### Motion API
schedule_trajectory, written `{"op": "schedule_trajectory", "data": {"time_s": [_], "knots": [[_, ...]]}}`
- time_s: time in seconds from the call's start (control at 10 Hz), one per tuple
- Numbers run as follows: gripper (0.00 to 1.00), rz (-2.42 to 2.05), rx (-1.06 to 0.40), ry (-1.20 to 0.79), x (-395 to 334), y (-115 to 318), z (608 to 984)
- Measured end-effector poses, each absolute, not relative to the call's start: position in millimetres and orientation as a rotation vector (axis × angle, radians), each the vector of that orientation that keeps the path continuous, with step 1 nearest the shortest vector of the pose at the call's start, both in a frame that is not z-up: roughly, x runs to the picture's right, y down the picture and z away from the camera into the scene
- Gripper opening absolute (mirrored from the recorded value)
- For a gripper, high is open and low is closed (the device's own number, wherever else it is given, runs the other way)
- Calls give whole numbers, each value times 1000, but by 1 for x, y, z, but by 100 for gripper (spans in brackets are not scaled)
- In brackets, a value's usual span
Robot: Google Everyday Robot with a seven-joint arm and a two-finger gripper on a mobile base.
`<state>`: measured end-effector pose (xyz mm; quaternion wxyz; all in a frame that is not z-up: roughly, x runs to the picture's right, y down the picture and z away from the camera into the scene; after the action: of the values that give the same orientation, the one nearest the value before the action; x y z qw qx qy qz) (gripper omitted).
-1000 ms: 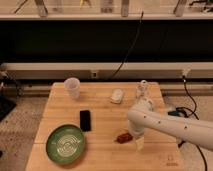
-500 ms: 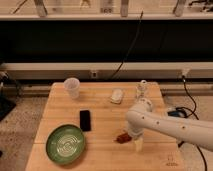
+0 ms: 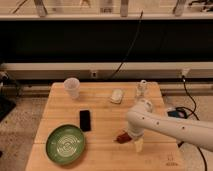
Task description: Place the pepper in the ceramic bowl
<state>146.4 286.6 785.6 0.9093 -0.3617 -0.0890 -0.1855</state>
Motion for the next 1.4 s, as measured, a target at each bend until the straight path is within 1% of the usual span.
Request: {"op": "schedule_trajectory", "data": {"time_s": [1.4], "knots": [[80, -368, -771, -189, 147, 296, 787]]}}
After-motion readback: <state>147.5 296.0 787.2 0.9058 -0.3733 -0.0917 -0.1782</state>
